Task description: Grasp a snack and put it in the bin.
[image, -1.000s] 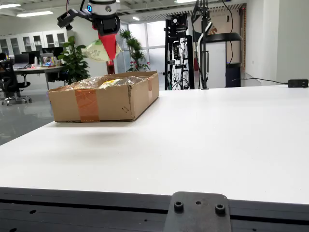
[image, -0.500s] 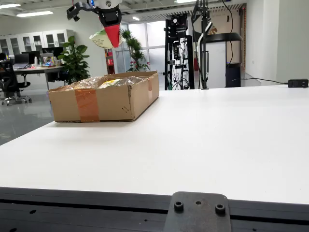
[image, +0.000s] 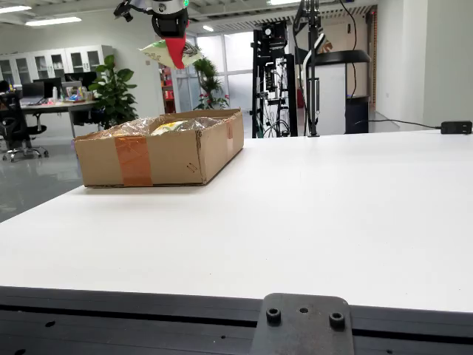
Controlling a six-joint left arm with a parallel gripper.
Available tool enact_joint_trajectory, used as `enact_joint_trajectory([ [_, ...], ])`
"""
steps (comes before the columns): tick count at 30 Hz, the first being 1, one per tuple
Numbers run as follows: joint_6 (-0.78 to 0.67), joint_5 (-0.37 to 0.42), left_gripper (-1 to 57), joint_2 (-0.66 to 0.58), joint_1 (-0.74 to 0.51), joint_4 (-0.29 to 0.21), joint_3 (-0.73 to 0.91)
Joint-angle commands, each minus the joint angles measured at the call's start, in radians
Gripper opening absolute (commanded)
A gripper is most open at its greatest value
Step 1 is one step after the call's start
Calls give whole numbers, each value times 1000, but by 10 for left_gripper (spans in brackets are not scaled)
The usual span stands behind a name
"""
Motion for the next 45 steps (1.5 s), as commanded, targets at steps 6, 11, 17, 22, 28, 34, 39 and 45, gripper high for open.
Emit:
enact_joint_trajectory([
  [6, 105, -128, 123, -125, 16, -27, 219],
  [11, 96, -152, 273, -180, 36, -30, 307],
  [17, 87, -156, 359, -202, 47, -32, 340],
  [22, 89, -145, 331, -205, 32, -33, 347],
  [28, 124, -114, 265, -201, -30, -34, 350],
  [34, 201, -79, 220, -227, -123, -36, 349],
  [39, 255, -60, 180, -273, -205, -37, 348],
  [45, 291, -20, 131, -309, -285, -48, 349],
])
